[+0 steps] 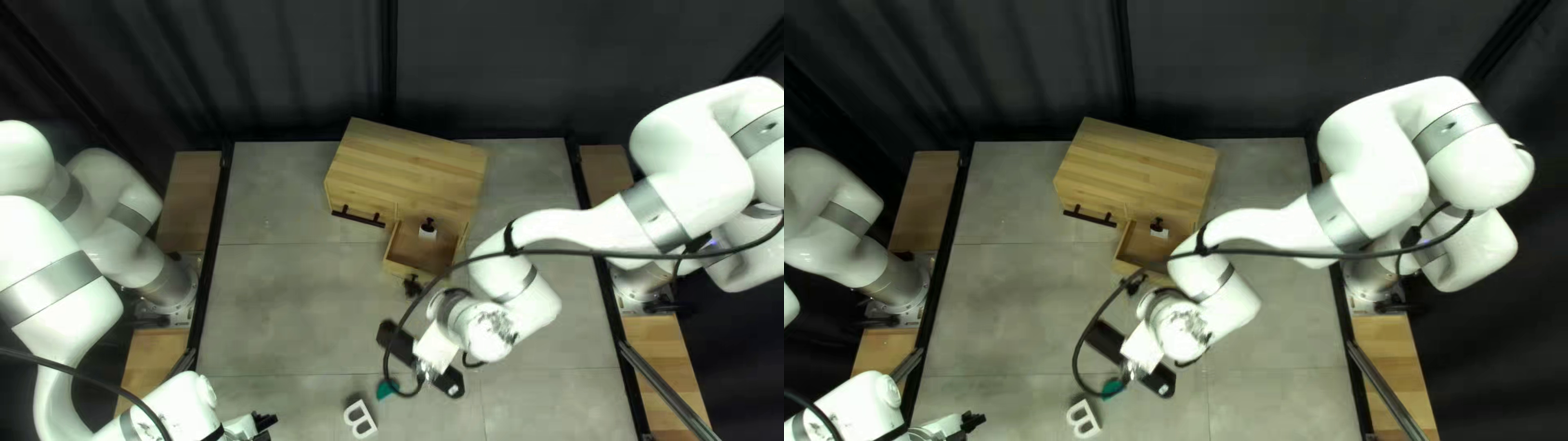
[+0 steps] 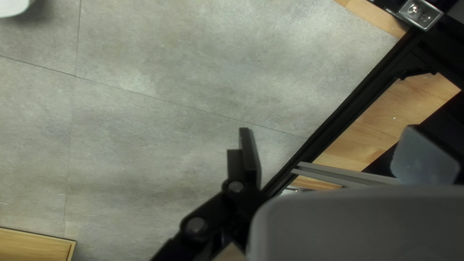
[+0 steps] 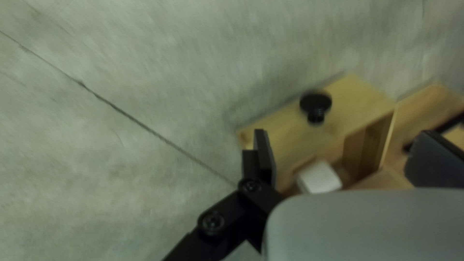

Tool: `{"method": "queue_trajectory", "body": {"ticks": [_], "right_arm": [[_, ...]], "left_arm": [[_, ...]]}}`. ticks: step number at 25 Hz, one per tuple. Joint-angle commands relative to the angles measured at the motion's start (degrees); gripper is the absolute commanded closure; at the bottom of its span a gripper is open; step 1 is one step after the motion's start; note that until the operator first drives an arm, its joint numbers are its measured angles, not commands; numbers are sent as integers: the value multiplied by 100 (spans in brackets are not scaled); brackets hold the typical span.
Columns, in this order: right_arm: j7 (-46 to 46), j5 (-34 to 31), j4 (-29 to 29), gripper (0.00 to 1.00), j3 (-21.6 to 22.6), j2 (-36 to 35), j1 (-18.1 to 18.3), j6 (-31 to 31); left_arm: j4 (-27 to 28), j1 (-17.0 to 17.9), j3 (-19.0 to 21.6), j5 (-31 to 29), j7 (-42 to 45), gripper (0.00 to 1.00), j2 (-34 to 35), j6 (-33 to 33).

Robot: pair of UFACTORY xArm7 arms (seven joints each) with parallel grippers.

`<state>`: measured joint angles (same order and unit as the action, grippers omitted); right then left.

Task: Open drawers and place objects into drawer and close

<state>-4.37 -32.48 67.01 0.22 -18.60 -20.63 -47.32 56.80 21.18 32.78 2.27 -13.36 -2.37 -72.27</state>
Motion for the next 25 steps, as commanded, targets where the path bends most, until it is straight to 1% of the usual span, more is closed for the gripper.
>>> {"method": "queue_trajectory", "body": {"ticks": [1,2,5,7,9,15,20,25], "right_arm": [[1513,173,-120,0,-191,-47,-91,482],[2021,182,-145,0,-248,-70,-144,616],[3012,188,-96,0,-392,-315,-254,1006],[3384,246,-47,0,-425,-511,-231,1285],[3543,369,55,0,-415,-660,-189,1425],[3445,470,374,0,-319,-1011,-139,1589],[3148,386,435,0,-244,-1117,-122,1635],[2754,432,408,0,-130,-1189,39,1774]], "left_arm": [[0,0,0,0,0,0,0,0],[0,0,0,0,0,0,0,0],[0,0,0,0,0,0,0,0],[0,0,0,0,0,0,0,0],[0,0,0,0,0,0,0,0],[0,0,0,0,0,0,0,0],[0,0,0,0,0,0,0,0],[0,0,0,0,0,0,0,0]]}}
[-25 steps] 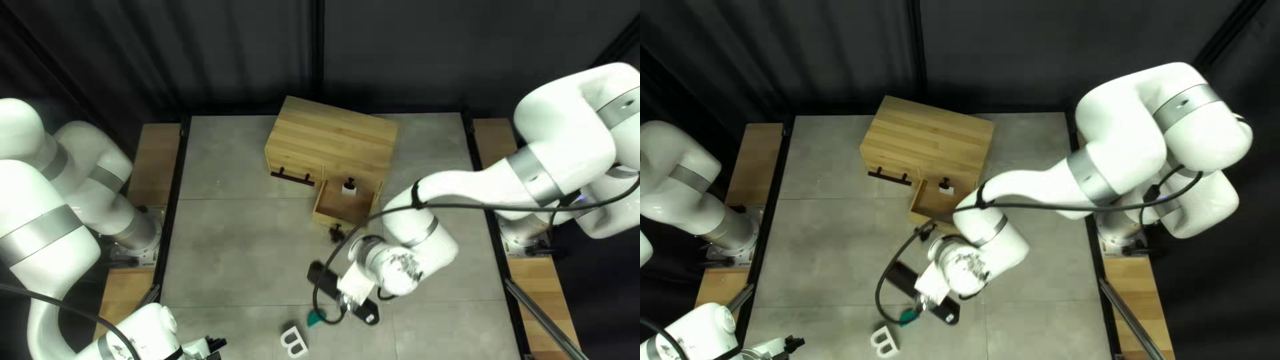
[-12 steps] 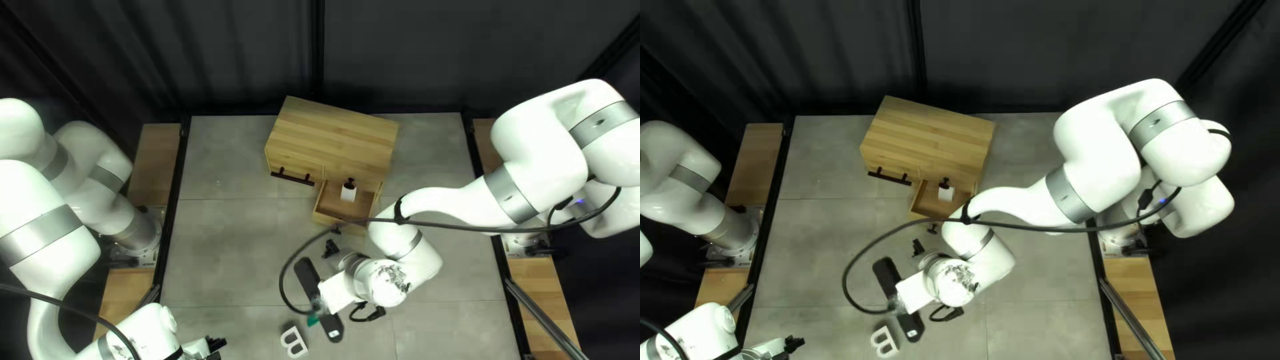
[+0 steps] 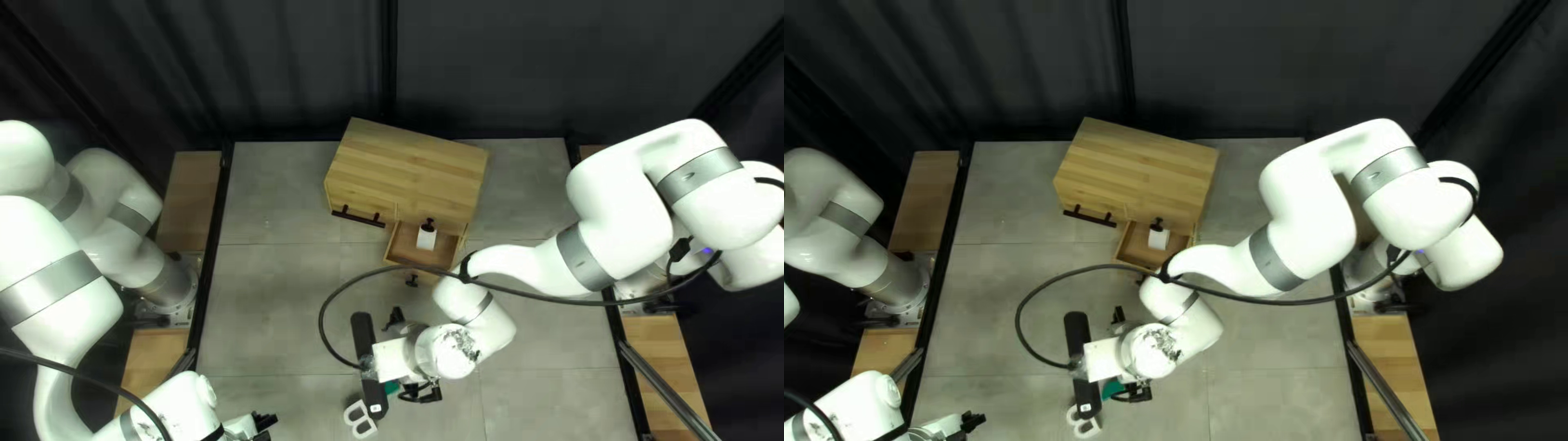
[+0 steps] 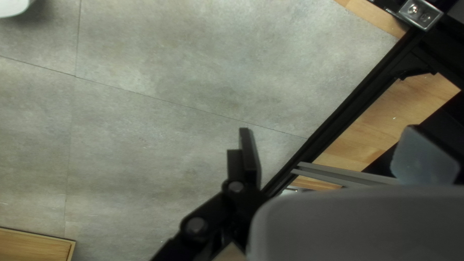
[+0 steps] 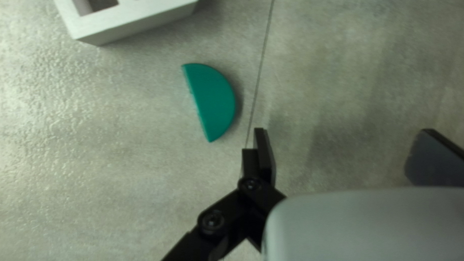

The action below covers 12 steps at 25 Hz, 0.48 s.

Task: Open drawers and place objects into drawer and close

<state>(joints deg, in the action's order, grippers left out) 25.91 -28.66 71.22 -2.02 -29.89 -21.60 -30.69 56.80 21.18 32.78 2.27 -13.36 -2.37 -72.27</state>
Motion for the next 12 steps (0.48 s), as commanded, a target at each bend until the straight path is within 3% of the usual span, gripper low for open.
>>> {"method": "queue_trajectory", "body": {"ticks": [1,5,12], "right_arm": [[-313,73,-11,0,115,-64,161,123],[-496,367,156,0,334,-141,295,74],[-343,601,506,0,471,-294,186,-219]], "left_arm": [[0,0,0,0,0,0,0,0],[0,0,0,0,0,0,0,0],[0,0,0,0,0,0,0,0]]}}
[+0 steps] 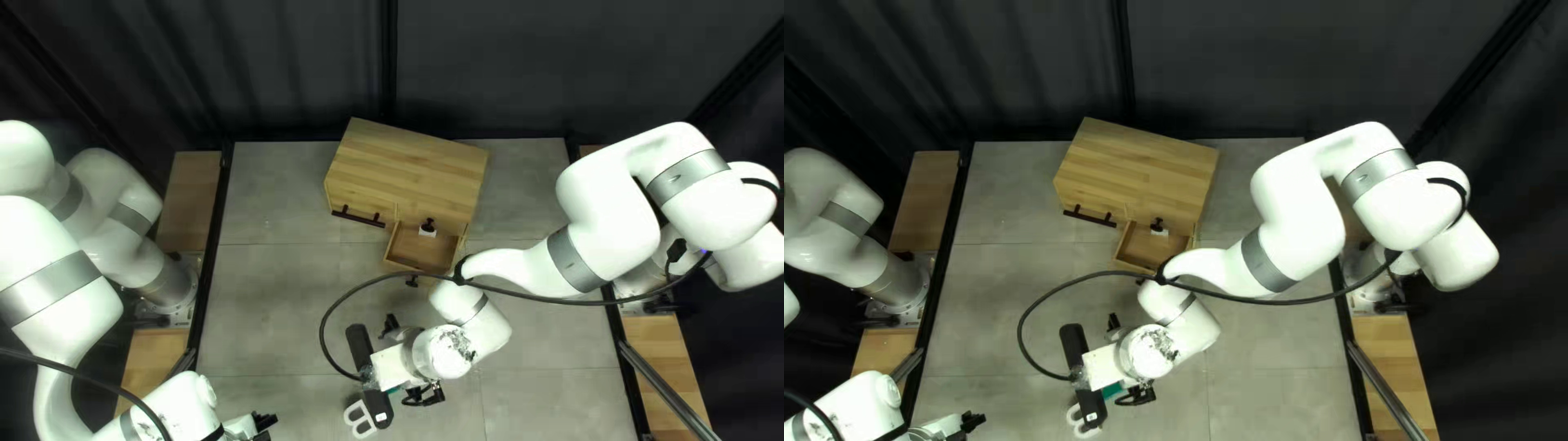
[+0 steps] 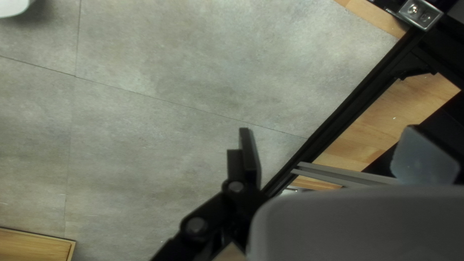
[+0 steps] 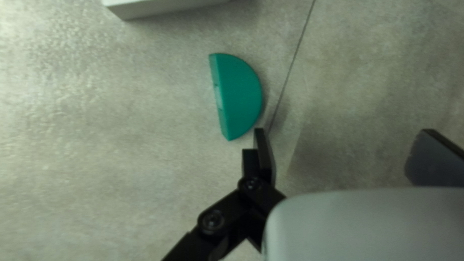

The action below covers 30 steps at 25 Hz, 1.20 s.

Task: Open drawers and place objects into drawer and close

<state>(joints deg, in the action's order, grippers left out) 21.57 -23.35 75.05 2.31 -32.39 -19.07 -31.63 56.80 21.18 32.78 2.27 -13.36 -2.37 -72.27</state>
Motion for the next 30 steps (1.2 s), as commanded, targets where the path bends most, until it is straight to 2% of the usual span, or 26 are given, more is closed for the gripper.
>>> {"method": "queue_trajectory", "body": {"ticks": [1,11,12,13,15,16,17,18,19,20,30], "right_arm": [[111,75,142,0,40,-66,-78,-125],[125,155,400,0,81,-406,-59,-19],[121,159,420,3,82,-419,-57,-26],[113,167,447,18,88,-439,-54,-37],[93,178,503,27,103,-480,-53,-53],[86,181,511,38,108,-487,-51,-55],[80,186,511,78,114,-495,-46,-46],[72,192,523,91,121,-505,-43,-45],[60,199,540,91,130,-517,-39,-49],[47,206,559,97,140,-532,-35,-53],[10,244,436,98,187,-363,-16,-137]], "left_arm": [[0,0,0,0,0,0,0,0],[0,0,0,0,0,0,0,0],[0,0,0,0,0,0,0,0],[0,0,0,0,0,0,0,0],[0,0,0,0,0,0,0,0],[0,0,0,0,0,0,0,0],[0,0,0,0,0,0,0,0],[0,0,0,0,0,0,0,0],[0,0,0,0,0,0,0,0],[0,0,0,0,0,0,0,0],[0,0,0,0,0,0,0,0]]}}
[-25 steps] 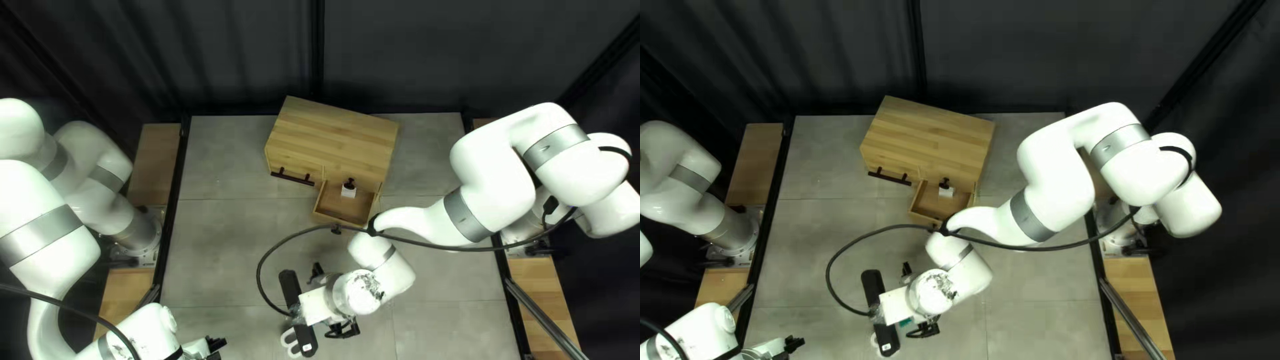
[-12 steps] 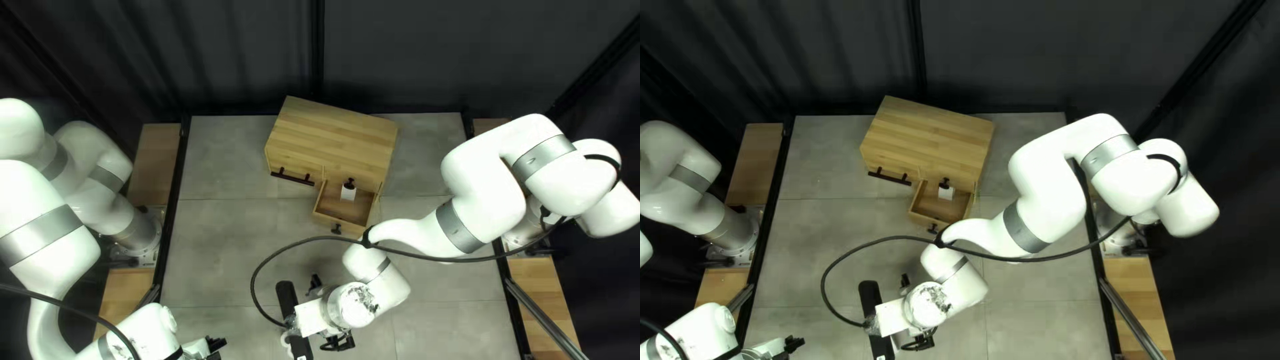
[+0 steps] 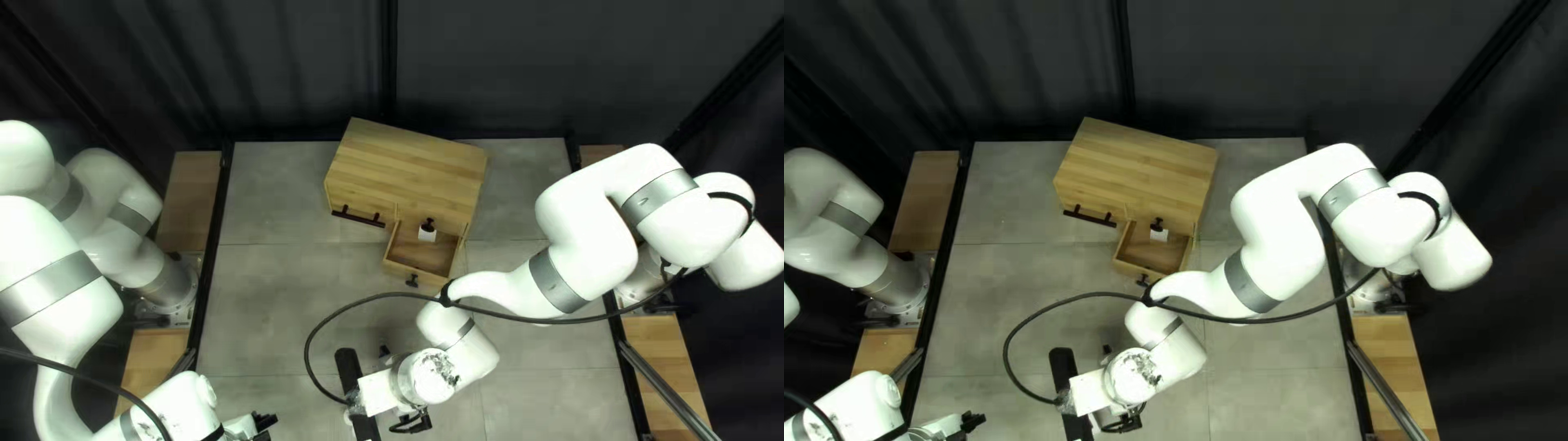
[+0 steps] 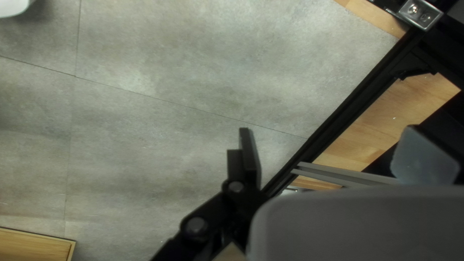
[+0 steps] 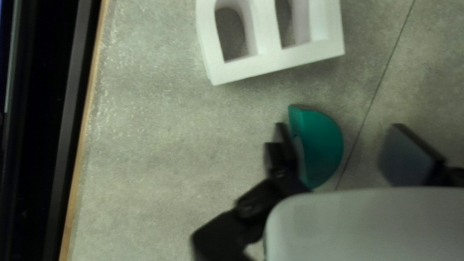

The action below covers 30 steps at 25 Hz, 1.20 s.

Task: Open drawers and place objects into drawer and close

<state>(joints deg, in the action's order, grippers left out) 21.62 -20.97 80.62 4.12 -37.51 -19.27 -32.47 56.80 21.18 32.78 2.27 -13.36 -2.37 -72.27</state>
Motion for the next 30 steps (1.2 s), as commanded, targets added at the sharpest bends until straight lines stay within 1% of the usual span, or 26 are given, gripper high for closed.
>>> {"method": "queue_trajectory", "body": {"ticks": [1,4,7,12,16,18,22,27,30], "right_arm": [[20,-2,-203,98,-4,231,3,-60],[151,-85,-642,98,-93,691,-13,-111],[294,-262,-1107,98,-235,1268,-30,-301],[91,-564,-1738,98,-454,2087,130,-604],[-411,-708,-2171,98,-567,2476,311,-659],[-924,-841,-2442,99,-615,2627,422,-646],[-1929,-1058,-2782,99,-677,2887,558,-754],[-2821,-1170,-3062,100,-714,3307,621,-998],[-3061,-1257,-3193,100,-708,3521,610,-1150]], "left_arm": [[0,0,0,0,0,0,0,0],[0,0,0,0,0,0,0,0],[0,0,0,0,0,0,0,0],[0,0,0,0,0,0,0,0],[0,0,0,0,0,0,0,0],[0,0,0,0,0,0,0,0],[0,0,0,0,0,0,0,0],[0,0,0,0,0,0,0,0],[0,0,0,0,0,0,0,0]]}}
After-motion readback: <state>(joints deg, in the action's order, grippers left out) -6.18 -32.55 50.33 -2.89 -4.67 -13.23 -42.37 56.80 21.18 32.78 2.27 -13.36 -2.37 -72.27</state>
